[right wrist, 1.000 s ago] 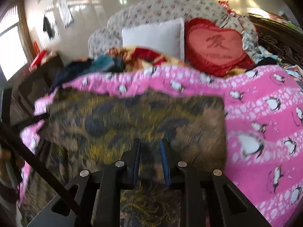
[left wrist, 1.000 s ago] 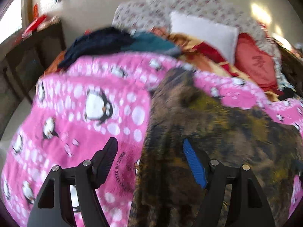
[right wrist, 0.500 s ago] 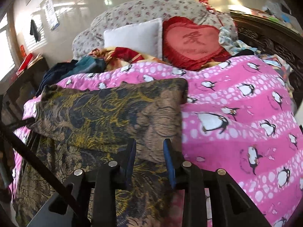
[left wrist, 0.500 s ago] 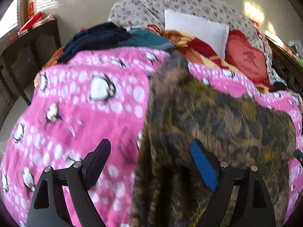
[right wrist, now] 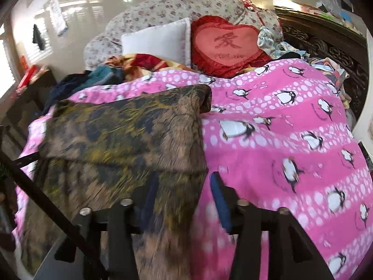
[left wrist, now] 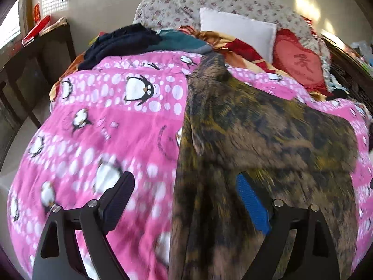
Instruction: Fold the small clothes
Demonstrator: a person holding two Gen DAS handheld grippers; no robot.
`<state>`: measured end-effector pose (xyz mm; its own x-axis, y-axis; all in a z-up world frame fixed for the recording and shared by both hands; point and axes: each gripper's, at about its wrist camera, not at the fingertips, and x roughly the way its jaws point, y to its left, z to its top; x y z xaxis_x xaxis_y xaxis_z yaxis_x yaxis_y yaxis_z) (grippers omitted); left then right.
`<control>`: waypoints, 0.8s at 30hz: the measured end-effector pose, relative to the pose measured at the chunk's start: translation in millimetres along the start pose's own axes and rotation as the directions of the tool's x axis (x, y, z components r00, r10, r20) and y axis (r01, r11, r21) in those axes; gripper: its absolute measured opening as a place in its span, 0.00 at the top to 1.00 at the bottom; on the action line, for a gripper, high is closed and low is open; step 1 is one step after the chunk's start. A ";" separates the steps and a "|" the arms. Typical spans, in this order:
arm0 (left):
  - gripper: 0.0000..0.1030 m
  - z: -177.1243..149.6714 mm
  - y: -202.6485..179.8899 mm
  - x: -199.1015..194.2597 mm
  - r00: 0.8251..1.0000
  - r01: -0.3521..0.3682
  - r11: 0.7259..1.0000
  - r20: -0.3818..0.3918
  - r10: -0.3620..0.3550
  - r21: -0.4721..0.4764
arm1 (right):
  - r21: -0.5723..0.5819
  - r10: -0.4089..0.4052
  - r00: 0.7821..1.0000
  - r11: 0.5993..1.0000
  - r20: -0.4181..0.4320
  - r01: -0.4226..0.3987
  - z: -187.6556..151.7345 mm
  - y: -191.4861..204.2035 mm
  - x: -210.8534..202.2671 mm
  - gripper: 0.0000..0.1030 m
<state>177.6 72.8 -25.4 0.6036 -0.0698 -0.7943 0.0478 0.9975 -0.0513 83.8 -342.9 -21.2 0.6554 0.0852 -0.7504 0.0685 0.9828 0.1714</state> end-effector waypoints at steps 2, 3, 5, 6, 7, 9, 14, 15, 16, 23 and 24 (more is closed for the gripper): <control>0.14 -13.9 2.0 -16.7 1.000 0.018 1.000 -0.006 -0.018 0.011 | -0.006 0.031 0.999 0.999 -0.015 -0.031 -12.8 -0.6 -24.8 0.44; 0.14 -21.2 3.0 -24.0 0.999 0.031 0.999 -0.014 -0.031 0.017 | -0.008 0.043 0.999 0.999 -0.021 -0.043 -20.5 0.3 -36.1 0.39; 0.14 -39.0 5.7 -39.6 0.998 0.057 0.998 -0.038 -0.056 0.038 | -0.005 0.068 0.997 0.998 -0.040 -0.068 -35.9 1.2 -53.2 0.33; 0.14 -46.4 7.2 -45.8 0.997 0.071 0.996 -0.043 -0.070 0.044 | 0.001 0.090 0.995 0.996 -0.049 -0.090 -44.7 -0.3 -60.7 0.32; 0.13 -56.8 9.6 -53.2 0.995 0.084 0.995 -0.048 -0.082 0.046 | 0.009 0.115 0.991 0.993 -0.064 -0.115 -56.3 -2.0 -67.8 0.31; 0.13 -73.2 13.6 -59.9 0.993 0.091 0.995 -0.074 -0.087 0.048 | 0.020 0.125 0.988 0.992 -0.090 -0.124 -78.1 -6.5 -74.9 0.30; 0.13 -108.2 22.8 -71.4 0.987 0.112 0.993 -0.118 -0.108 0.022 | 0.020 0.090 0.985 0.996 -0.147 -0.088 -131.2 -6.9 -66.8 0.30; 0.13 -115.6 24.4 -74.1 0.987 0.112 0.994 -0.121 -0.109 0.018 | 0.019 0.086 0.985 0.996 -0.151 -0.084 -136.5 -7.7 -64.5 0.30; 0.13 -120.3 24.4 -76.0 0.987 0.107 0.994 -0.122 -0.105 0.017 | 0.020 0.082 0.985 0.997 -0.154 -0.080 -141.9 -7.4 -61.5 0.30; 0.13 -153.0 35.8 -79.3 0.980 0.108 0.994 -0.168 -0.108 -0.011 | -0.015 0.135 0.978 0.990 -0.157 -0.139 -164.6 4.9 -55.2 0.94; 0.13 -155.9 37.9 -79.0 0.978 0.113 0.993 -0.175 -0.115 -0.023 | -0.043 0.132 0.979 0.989 -0.153 -0.140 -166.7 10.7 -58.7 0.94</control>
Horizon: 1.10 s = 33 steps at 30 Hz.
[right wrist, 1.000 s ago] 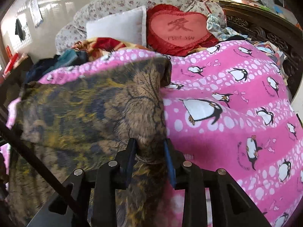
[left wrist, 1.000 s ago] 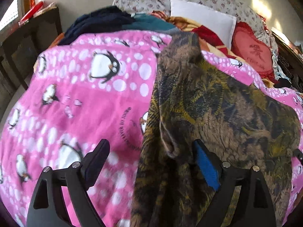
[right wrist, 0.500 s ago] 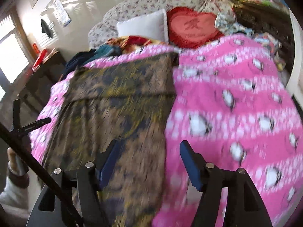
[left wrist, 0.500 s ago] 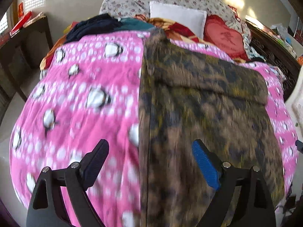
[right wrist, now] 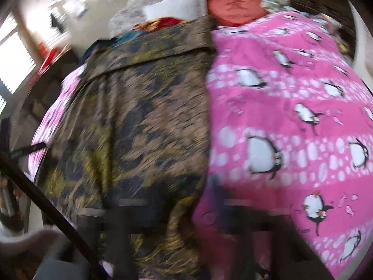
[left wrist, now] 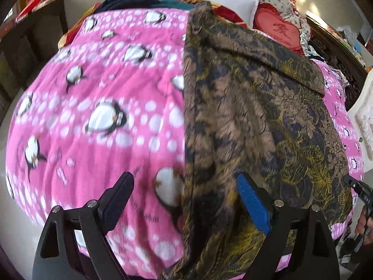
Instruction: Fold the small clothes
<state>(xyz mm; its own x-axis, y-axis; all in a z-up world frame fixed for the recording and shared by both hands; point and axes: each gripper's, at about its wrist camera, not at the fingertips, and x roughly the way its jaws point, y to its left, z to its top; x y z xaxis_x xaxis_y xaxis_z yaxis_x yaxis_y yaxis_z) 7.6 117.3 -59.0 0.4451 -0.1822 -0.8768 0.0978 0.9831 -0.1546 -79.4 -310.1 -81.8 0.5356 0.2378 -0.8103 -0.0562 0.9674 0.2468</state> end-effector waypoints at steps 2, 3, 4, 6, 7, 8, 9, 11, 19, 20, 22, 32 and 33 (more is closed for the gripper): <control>0.13 -5.6 4.8 -2.1 1.000 0.013 1.000 -0.003 -0.013 -0.018 | -0.074 -0.024 0.999 0.997 0.033 0.026 -5.5 14.4 -13.9 0.94; 0.13 -7.4 6.4 -3.6 1.000 0.013 1.000 0.001 -0.013 -0.022 | -0.071 -0.032 0.998 0.997 0.049 0.035 -6.3 15.5 -21.3 0.94; 0.13 -10.0 8.2 -5.8 1.000 0.010 1.000 0.010 -0.010 -0.027 | -0.051 -0.041 0.997 0.998 0.065 0.044 -6.2 12.6 -27.4 0.94; 0.13 -13.4 10.9 -7.9 1.000 0.002 0.999 0.025 -0.001 -0.032 | -0.018 -0.081 0.995 0.996 0.062 0.082 -6.8 2.3 -24.9 0.94; 0.13 -14.6 11.5 -8.2 1.000 0.000 0.999 0.027 0.001 -0.033 | 0.015 -0.092 0.995 0.996 0.044 0.092 -8.7 -5.7 -17.9 0.94; 0.13 -16.3 12.1 -8.3 1.000 0.004 0.999 0.026 -0.003 -0.033 | 0.051 -0.083 0.996 0.995 0.035 0.081 -11.5 -12.1 -13.9 0.92; 0.13 -17.8 12.2 -8.7 1.000 0.009 0.999 0.023 -0.008 -0.033 | 0.091 -0.056 0.998 0.995 0.041 0.052 -14.1 -17.6 -13.3 0.87; 0.13 -22.1 13.6 -11.4 1.000 0.021 0.999 0.022 -0.021 -0.030 | 0.159 0.011 0.999 0.987 0.047 -0.019 -21.4 -25.7 -18.5 0.51; 0.10 -41.2 12.7 -15.6 0.995 0.098 0.994 0.014 -0.097 -0.044 | 0.107 0.010 1.000 0.994 0.020 -0.012 -53.4 -20.6 -30.6 0.65; 0.10 -43.2 9.8 -14.6 0.996 0.087 0.996 0.015 -0.086 -0.036 | 0.090 -0.003 1.000 0.996 0.014 0.002 -56.0 -18.2 -28.3 0.84; 0.10 -45.5 6.1 -13.9 0.998 0.066 0.998 0.017 -0.066 -0.018 | 0.085 0.005 0.999 0.996 0.038 -0.008 -58.5 -13.9 -30.2 0.92; 0.10 -58.0 7.6 -11.9 0.997 0.073 0.997 0.015 -0.072 -0.025 | 0.153 0.029 0.998 0.988 0.059 -0.037 -63.0 -24.9 -34.4 0.92; 0.08 -58.2 6.3 -12.7 0.997 0.072 0.997 0.016 -0.072 -0.021 | 0.171 0.046 0.997 0.984 0.067 -0.057 -63.6 -25.3 -33.1 0.91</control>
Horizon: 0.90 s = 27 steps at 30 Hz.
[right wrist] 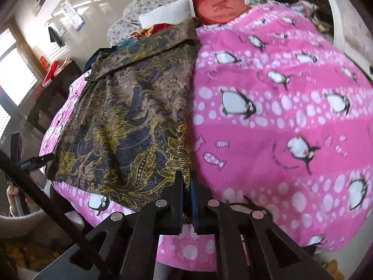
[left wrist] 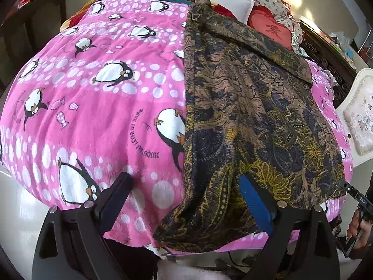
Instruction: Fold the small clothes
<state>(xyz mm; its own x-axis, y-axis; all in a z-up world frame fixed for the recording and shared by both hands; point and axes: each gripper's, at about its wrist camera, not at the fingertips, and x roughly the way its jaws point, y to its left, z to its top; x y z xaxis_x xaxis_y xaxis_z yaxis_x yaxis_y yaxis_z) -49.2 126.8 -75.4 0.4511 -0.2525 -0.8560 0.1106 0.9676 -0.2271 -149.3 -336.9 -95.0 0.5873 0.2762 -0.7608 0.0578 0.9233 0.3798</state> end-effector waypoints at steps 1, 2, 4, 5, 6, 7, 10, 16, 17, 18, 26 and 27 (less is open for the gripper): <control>0.08 -0.3 -1.6 -0.4 1.000 0.005 1.000 0.001 -0.005 0.005 | 0.021 0.027 1.000 0.999 0.001 -0.027 -0.5 -0.8 0.5 0.91; 0.08 -0.8 -2.6 -0.8 1.000 0.007 1.000 -0.001 -0.007 0.011 | 0.030 0.039 0.999 0.999 0.006 -0.039 -0.6 -1.2 -0.7 0.80; 0.07 -1.4 -4.5 0.3 1.000 0.000 1.000 0.000 0.000 0.015 | 0.037 0.074 0.997 0.997 0.026 -0.075 -0.7 -0.4 -4.9 0.47; 0.07 -1.5 -4.9 1.5 1.000 -0.005 1.000 0.000 0.005 0.015 | 0.037 0.083 0.996 0.996 0.030 -0.084 -1.0 0.6 -5.7 0.36; 0.06 -1.5 -5.5 3.2 1.000 -0.013 1.000 -0.002 0.013 0.014 | 0.032 0.085 0.996 0.996 0.031 -0.086 -1.3 2.4 -5.7 0.36; 0.06 -1.4 -7.1 5.0 1.000 -0.028 0.999 -0.005 0.029 0.016 | 0.022 0.078 0.997 0.997 0.025 -0.079 -1.2 5.0 -4.3 0.36; 0.05 -1.1 -16.5 8.5 0.997 -0.082 0.996 -0.010 0.083 0.046 | -0.015 0.059 0.998 0.998 0.011 -0.058 -1.7 12.1 1.6 0.36; 0.05 -5.7 -27.1 13.8 0.986 -0.164 0.981 0.003 0.164 0.103 | -0.020 0.061 0.998 0.998 0.011 -0.060 -1.0 13.0 4.3 0.36; 0.05 -6.1 -28.0 14.3 0.985 -0.171 0.979 0.004 0.172 0.107 | -0.021 0.059 0.998 0.998 0.009 -0.058 -1.1 13.0 4.5 0.36; 0.05 -6.6 -28.7 14.5 0.984 -0.177 0.978 0.004 0.178 0.110 | -0.022 0.057 0.998 0.998 0.008 -0.057 -1.0 13.3 4.5 0.36; 0.05 -15.9 -26.0 7.6 0.984 -0.174 0.981 -0.014 0.176 0.085 | -0.035 0.046 0.999 0.998 0.007 -0.046 2.4 13.0 3.7 0.36; 0.05 -18.4 -24.2 6.2 0.986 -0.164 0.984 -0.022 0.166 0.073 | -0.037 0.042 0.999 0.998 0.011 -0.041 3.5 12.3 2.4 0.36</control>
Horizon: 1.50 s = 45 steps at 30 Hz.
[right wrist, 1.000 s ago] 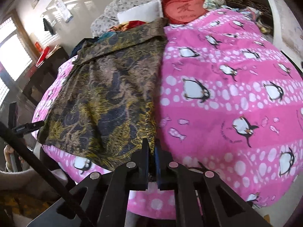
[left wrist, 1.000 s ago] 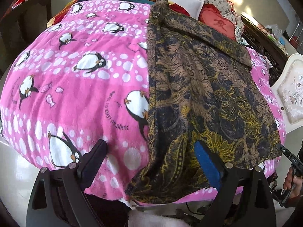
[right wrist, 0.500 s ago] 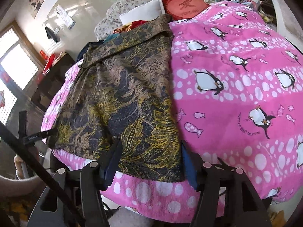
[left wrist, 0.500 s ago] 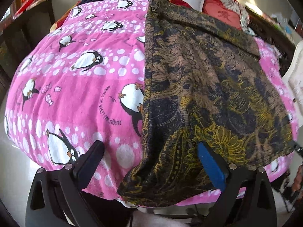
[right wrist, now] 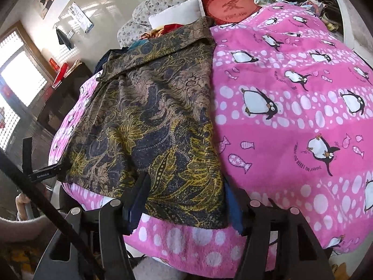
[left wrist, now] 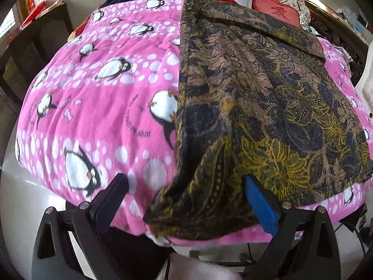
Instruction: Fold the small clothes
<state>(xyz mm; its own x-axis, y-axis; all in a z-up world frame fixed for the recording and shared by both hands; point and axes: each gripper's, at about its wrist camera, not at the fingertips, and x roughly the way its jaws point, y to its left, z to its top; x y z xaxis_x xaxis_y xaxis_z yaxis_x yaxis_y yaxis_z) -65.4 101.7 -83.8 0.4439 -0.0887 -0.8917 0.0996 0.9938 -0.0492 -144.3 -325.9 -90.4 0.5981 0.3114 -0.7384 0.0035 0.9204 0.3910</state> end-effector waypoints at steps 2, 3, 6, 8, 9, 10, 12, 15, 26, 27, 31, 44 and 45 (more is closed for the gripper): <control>0.05 -3.3 3.1 1.1 1.000 0.023 0.999 -0.017 -0.024 -0.026 | 0.000 -0.004 1.000 1.000 0.009 0.004 1.6 -1.2 -1.8 0.36; 0.05 -4.6 5.2 2.7 0.999 0.035 0.998 -0.025 -0.037 -0.043 | 0.001 -0.006 1.000 1.000 0.010 0.006 2.3 -1.5 -1.7 0.36; 0.04 -5.3 6.4 5.2 0.999 0.040 0.997 -0.027 -0.042 -0.069 | -0.003 0.002 1.000 1.000 -0.008 -0.002 2.1 -1.3 3.2 0.36; 0.03 -4.5 4.2 6.0 0.999 0.033 0.997 -0.030 -0.036 -0.070 | -0.026 0.007 1.000 1.000 -0.022 -0.008 0.6 2.7 7.6 0.36; 0.03 -4.0 2.5 6.9 0.999 0.032 0.997 -0.033 -0.034 -0.065 | -0.040 0.005 1.000 0.999 -0.022 -0.006 -0.3 5.4 8.9 0.36; 0.03 -4.0 0.8 7.9 0.999 0.029 0.998 -0.036 -0.031 -0.061 | -0.053 0.004 1.000 0.999 -0.020 -0.005 -0.5 7.5 9.7 0.36; 0.03 -4.2 -0.3 8.8 0.999 0.025 0.998 -0.040 -0.027 -0.056 | -0.060 0.013 1.000 0.998 -0.019 -0.014 -0.2 9.0 11.3 0.36; 0.03 -3.6 2.6 8.1 0.998 0.046 0.997 -0.043 -0.049 -0.065 | -0.089 0.027 0.999 0.996 -0.026 -0.029 -0.7 11.7 12.0 0.39; 0.48 -2.9 2.8 -8.0 1.000 0.001 1.000 0.000 -0.001 -0.017 | -0.147 0.065 0.996 0.986 -0.067 -0.074 0.0 5.7 5.8 0.81; 0.48 -2.7 0.8 -8.1 1.000 -0.004 1.000 -0.001 0.004 0.003 | -0.169 0.049 0.996 0.984 -0.077 -0.062 -0.9 7.7 8.2 0.81; 0.36 0.5 -0.3 -5.7 1.000 0.001 1.000 -0.017 -0.001 -0.017 | -0.160 0.063 0.996 0.984 -0.070 -0.074 0.7 9.5 14.5 0.75; 0.90 10.0 1.2 -15.9 0.998 0.057 0.998 0.028 -0.057 0.007 | -0.054 0.246 0.969 0.967 -0.028 -0.248 7.9 0.3 9.5 0.94; 0.92 11.8 3.1 -18.0 0.995 0.098 0.995 0.020 -0.098 0.007 | -0.032 0.289 0.957 0.957 -0.012 -0.289 11.3 -0.8 6.2 0.94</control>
<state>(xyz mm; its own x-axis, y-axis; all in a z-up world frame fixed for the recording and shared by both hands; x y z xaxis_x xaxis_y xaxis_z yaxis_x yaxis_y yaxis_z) -62.6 105.5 -62.5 0.4497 -0.1870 -0.8734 0.1489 0.9799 -0.1331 -131.6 -327.3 -89.1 0.5640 0.5669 -0.6004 -0.1954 0.7981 0.5700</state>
